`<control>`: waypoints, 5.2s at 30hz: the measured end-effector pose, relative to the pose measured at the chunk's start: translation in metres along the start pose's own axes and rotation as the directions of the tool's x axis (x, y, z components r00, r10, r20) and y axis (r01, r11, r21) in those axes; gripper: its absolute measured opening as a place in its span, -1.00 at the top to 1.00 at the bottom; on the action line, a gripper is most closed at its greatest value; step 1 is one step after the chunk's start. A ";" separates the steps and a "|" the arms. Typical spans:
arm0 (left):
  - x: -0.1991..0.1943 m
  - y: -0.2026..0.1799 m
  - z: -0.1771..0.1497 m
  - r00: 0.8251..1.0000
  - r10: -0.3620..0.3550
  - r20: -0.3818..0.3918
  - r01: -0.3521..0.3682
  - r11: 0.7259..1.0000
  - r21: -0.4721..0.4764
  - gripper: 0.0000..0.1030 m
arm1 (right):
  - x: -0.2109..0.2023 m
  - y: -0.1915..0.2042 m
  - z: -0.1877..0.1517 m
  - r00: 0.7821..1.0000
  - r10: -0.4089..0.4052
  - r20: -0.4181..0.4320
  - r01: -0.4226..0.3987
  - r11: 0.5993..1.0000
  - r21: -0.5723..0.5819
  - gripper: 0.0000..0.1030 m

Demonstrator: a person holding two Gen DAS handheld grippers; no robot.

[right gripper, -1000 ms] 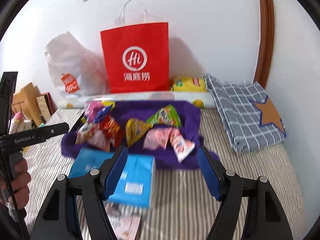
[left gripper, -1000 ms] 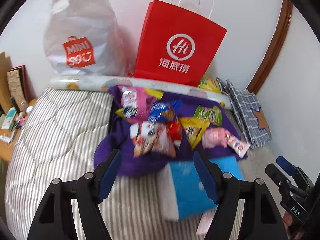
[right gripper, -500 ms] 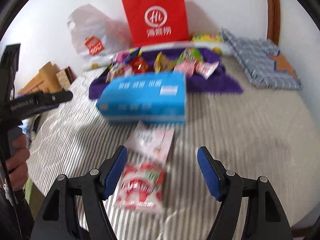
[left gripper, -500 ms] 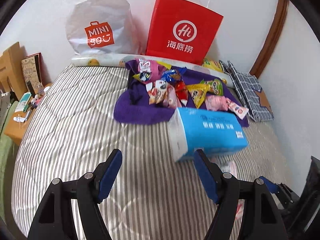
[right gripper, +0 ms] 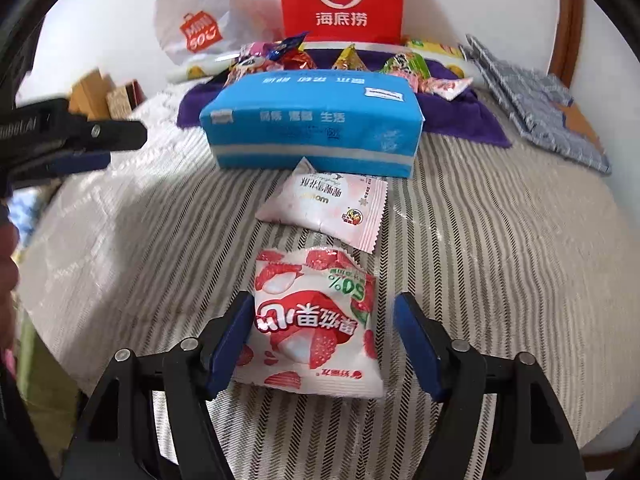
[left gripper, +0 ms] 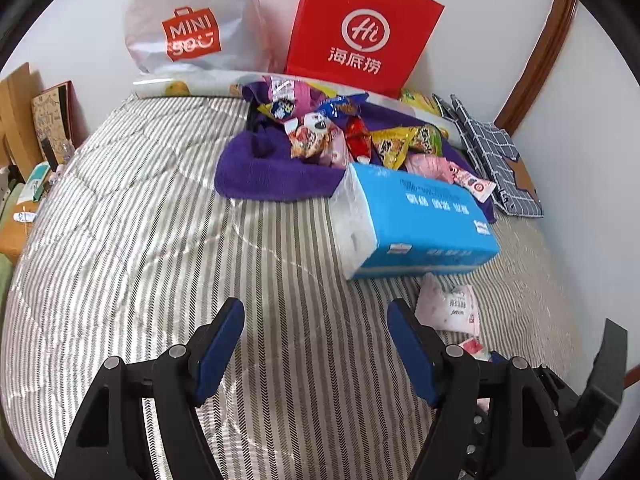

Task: Organize snacks
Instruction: 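Grasp the white strawberry packet with the right gripper while the left grasps the pale pink packet, then lift both packets with both grippers and carry them toward the purple towel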

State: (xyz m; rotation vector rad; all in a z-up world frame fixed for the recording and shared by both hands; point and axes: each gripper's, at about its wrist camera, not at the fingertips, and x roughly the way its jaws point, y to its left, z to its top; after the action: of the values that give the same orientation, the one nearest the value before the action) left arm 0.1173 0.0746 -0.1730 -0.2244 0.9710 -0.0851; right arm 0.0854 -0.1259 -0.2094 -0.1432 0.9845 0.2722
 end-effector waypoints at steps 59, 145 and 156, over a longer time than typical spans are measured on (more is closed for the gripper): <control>0.080 -0.148 -0.031 0.999 0.034 0.001 -0.033 0.960 0.277 0.18 | -0.042 -0.136 -0.028 0.989 -0.093 0.115 0.049 0.939 0.340 -0.04; 0.050 -0.015 -0.015 0.979 0.193 0.063 -0.200 0.970 0.135 0.12 | 0.038 -0.098 0.042 0.992 -0.122 0.033 0.115 0.982 0.150 -0.22; 0.051 -0.007 -0.007 0.988 0.152 0.032 -0.155 0.981 0.118 0.10 | 0.034 -0.110 0.034 0.995 -0.099 0.018 0.093 0.976 0.198 -0.57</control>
State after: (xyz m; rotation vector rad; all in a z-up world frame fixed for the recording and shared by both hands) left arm 0.1402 0.0584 -0.2166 -0.0392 0.9540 0.0004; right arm 0.1622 -0.2175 -0.2195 -0.0065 0.9682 0.0870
